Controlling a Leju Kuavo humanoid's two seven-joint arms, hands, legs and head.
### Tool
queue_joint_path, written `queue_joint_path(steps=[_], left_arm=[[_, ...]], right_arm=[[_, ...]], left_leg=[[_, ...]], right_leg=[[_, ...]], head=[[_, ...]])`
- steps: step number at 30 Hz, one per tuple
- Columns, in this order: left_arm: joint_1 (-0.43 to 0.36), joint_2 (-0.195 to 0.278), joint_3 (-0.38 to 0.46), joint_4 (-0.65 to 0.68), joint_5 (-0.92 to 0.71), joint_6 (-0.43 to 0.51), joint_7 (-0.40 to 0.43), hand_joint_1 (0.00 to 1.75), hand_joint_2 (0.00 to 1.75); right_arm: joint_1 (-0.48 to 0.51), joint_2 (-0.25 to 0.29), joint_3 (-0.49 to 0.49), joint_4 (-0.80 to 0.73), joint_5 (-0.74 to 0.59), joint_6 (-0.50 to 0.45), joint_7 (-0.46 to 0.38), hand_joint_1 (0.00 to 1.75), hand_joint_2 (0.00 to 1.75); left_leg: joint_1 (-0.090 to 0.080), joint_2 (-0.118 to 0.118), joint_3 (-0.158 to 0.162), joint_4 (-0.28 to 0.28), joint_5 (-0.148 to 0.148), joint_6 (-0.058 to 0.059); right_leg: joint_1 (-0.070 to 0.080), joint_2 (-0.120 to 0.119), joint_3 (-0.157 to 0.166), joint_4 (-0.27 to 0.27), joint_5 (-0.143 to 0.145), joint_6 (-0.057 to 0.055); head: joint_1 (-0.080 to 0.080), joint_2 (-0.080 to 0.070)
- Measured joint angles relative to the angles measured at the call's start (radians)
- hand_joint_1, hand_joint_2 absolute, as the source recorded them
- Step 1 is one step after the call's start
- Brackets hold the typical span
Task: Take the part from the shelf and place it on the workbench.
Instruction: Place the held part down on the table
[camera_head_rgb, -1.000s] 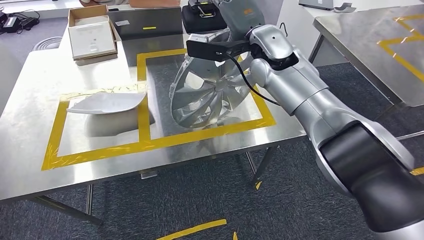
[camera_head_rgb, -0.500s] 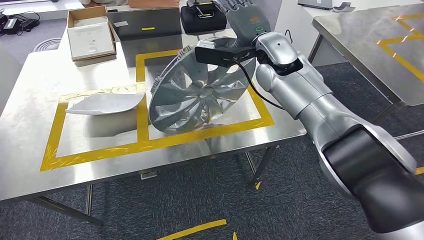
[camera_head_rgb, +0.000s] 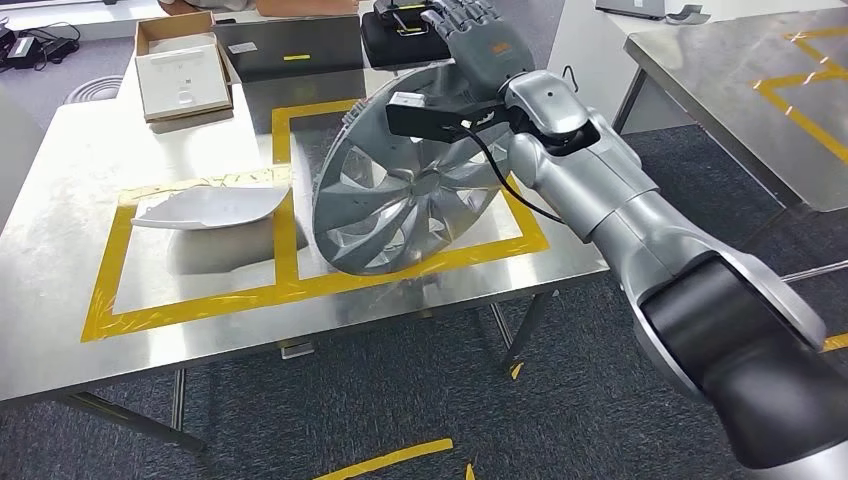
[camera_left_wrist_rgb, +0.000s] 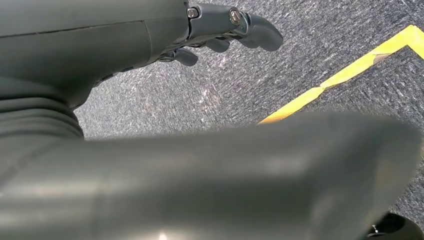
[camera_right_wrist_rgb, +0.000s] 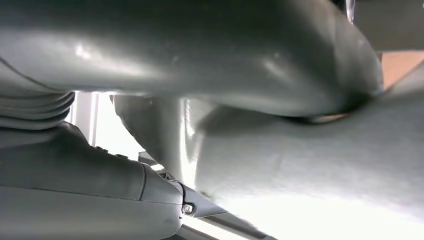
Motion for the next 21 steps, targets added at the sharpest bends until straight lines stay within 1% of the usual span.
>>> queue_joint_path(steps=[5, 10, 13, 17, 21], left_arm=[[-0.001, 0.0, 0.001, 0.0, 0.005, -0.006, -0.012, 0.0, 0.0], [0.001, -0.002, 0.002, 0.001, 0.01, -0.026, -0.027, 0.0, 0.0], [0.008, -0.005, 0.002, 0.002, 0.008, -0.041, -0.025, 0.0, 0.0], [0.03, -0.006, 0.002, 0.004, 0.007, -0.053, 0.001, 0.0, 0.0], [0.044, -0.006, 0.002, 0.007, 0.002, -0.058, 0.032, 0.0, 0.0]], right_arm=[[0.0, 0.029, 0.0, 0.057, 0.007, 0.01, -0.005, 0.0, 0.0], [-0.005, 0.056, 0.0, 0.145, 0.017, 0.014, 0.002, 0.0, 0.0], [-0.006, 0.064, 0.001, 0.214, 0.039, 0.028, 0.037, 0.0, 0.0], [-0.003, 0.064, 0.004, 0.304, 0.067, 0.09, 0.11, 0.0, 0.0], [0.005, 0.058, 0.006, 0.363, 0.07, 0.141, 0.169, 0.0, 0.0]], left_leg=[[0.0, 0.0, 0.0, 0.0, 0.0, 0.0], [0.0, 0.0, 0.0, 0.0, 0.0, 0.0], [0.0, -0.001, 0.001, 0.0, 0.0, 0.0], [0.0, -0.001, 0.001, 0.0, 0.0, 0.0], [0.0, 0.0, 0.001, 0.0, 0.0, 0.0]], right_leg=[[0.0, 0.0, 0.0, 0.0, 0.0, 0.0], [0.001, 0.0, 0.0, 0.0, 0.0, 0.0], [0.001, -0.001, 0.001, 0.0, -0.001, 0.0], [0.0, -0.001, 0.0, 0.0, -0.001, -0.001], [0.0, 0.0, 0.0, 0.0, 0.0, 0.0]], head=[[0.0, 0.0], [0.0, 0.0], [0.0, 0.0], [0.0, 0.0], [0.0, 0.0]])
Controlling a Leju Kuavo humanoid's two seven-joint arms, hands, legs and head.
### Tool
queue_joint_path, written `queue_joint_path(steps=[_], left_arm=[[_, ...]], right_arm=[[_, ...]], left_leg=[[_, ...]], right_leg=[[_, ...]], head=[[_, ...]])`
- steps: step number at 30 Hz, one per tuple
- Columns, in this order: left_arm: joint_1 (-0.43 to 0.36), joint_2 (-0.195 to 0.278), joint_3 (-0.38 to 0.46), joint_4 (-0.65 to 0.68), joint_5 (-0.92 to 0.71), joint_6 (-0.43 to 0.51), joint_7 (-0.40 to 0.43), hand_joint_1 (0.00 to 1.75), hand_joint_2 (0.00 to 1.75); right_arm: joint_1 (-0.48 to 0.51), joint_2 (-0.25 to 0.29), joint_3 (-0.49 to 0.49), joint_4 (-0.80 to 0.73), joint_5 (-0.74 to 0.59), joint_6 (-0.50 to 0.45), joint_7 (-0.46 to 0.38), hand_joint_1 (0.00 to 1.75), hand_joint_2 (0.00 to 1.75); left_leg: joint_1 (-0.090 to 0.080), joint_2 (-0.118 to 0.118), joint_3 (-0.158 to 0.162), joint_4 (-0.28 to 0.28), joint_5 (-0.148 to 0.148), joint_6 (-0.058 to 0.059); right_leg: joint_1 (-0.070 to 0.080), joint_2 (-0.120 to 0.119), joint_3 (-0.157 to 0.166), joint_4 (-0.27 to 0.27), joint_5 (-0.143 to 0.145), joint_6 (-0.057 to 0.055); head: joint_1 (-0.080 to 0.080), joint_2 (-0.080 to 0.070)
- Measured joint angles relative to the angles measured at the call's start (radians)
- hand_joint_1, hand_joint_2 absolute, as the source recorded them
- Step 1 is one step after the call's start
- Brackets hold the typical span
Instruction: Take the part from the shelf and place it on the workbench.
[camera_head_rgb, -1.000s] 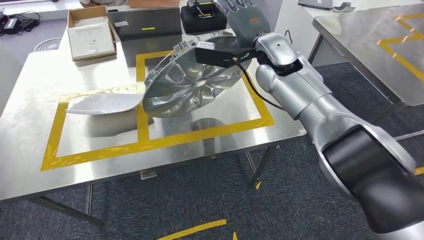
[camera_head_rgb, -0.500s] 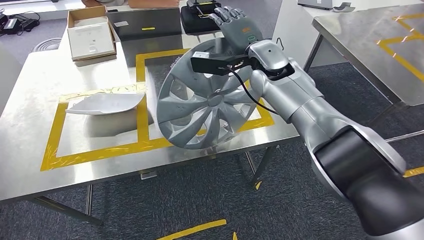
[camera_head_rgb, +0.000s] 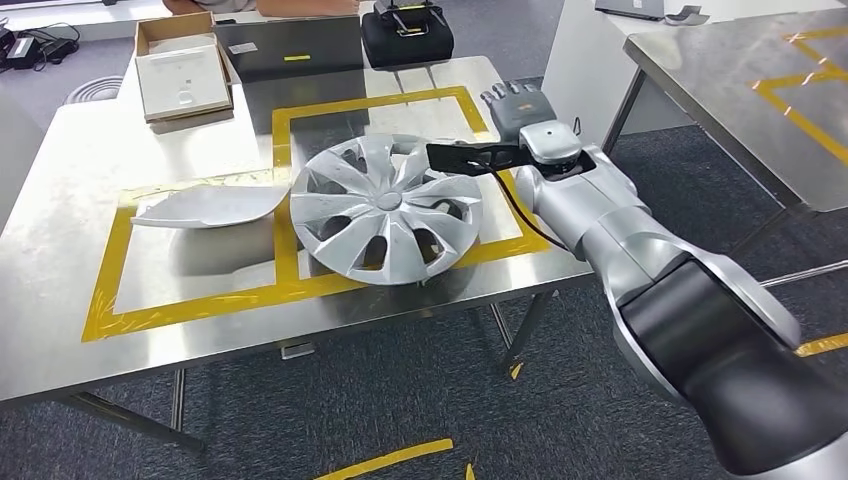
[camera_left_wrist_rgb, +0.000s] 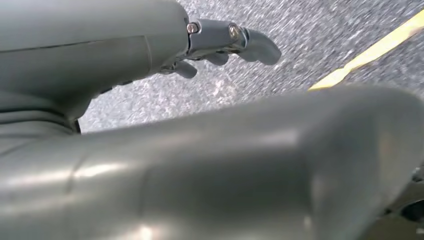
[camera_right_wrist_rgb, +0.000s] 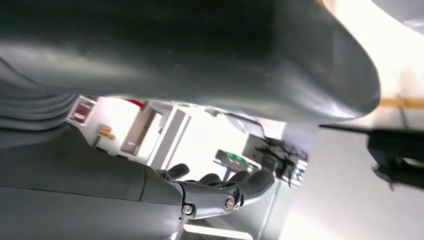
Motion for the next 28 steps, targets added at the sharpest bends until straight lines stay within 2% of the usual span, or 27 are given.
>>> queue_joint_path(steps=[3, 7, 12, 16, 20, 23, 27, 28], left_arm=[[0.004, 0.0, 0.002, 0.001, 0.003, 0.001, 0.014, 0.0, 0.0], [0.009, 0.0, 0.009, 0.001, 0.008, 0.003, 0.008, 0.0, 0.0], [0.01, 0.0, 0.019, 0.001, 0.008, 0.01, -0.011, 0.0, 0.0], [0.009, 0.0, 0.024, 0.001, 0.002, 0.031, -0.02, 0.0, 0.0], [0.003, 0.001, 0.024, 0.001, -0.008, 0.04, -0.023, 0.0, 0.0], [-0.007, 0.003, 0.025, 0.001, -0.01, 0.051, -0.027, 0.0, 0.0], [-0.025, 0.009, 0.028, 0.0, -0.012, 0.073, -0.048, 0.0, 1.75], [-0.028, 0.01, 0.029, 0.0, -0.013, 0.077, -0.049, 0.0, 1.75]], right_arm=[[0.014, -0.009, 0.0, 0.027, -0.002, 0.02, 0.021, 0.0, 0.0], [0.026, -0.018, 0.0, 0.044, -0.006, 0.013, 0.004, 0.0, 0.0], [0.012, -0.022, 0.0, 0.048, -0.025, -0.035, -0.072, 0.0, 0.0], [-0.027, -0.023, -0.003, 0.035, -0.063, -0.112, -0.166, 0.0, 0.0], [-0.079, -0.027, -0.027, -0.024, -0.111, -0.201, -0.261, 0.0, 0.0], [-0.106, -0.034, -0.047, -0.11, -0.142, -0.221, -0.286, 0.0, 0.0], [-0.11, -0.052, -0.065, -0.276, -0.173, -0.194, -0.265, 0.0, 0.0], [-0.11, -0.054, -0.066, -0.293, -0.176, -0.191, -0.262, 0.0, 0.0]], left_leg=[[0.0, -0.001, 0.0, 0.0, 0.0, 0.0], [0.0, 0.0, 0.0, 0.0, 0.0, 0.0], [0.0, 0.002, 0.001, 0.0, 0.0, 0.0], [0.0, 0.002, 0.001, 0.0, 0.0, 0.0], [0.0, 0.002, 0.001, -0.001, 0.0, 0.0], [0.0, 0.002, 0.001, -0.001, 0.0, 0.0], [0.0, 0.001, 0.001, -0.001, 0.0, 0.0], [0.0, 0.001, 0.001, -0.001, 0.0, 0.0]], right_leg=[[0.0, 0.0, 0.0, 0.0, 0.0, 0.0], [0.0, 0.0, 0.001, 0.0, 0.0, 0.0], [0.0, 0.001, 0.001, 0.0, 0.0, 0.0], [0.0, 0.001, 0.0, 0.001, 0.0, 0.0], [0.0, 0.001, 0.0, 0.001, 0.0, 0.0], [0.0, 0.001, 0.0, 0.001, 0.0, 0.0], [0.0, 0.001, 0.0, 0.0, 0.0, 0.0], [0.0, 0.001, 0.0, 0.0, 0.0, 0.0]], head=[[0.0, 0.0], [0.0, 0.0], [0.0, 0.0], [0.0, 0.0], [0.0, 0.0], [0.0, 0.0], [0.0, 0.0], [0.0, 0.0]])
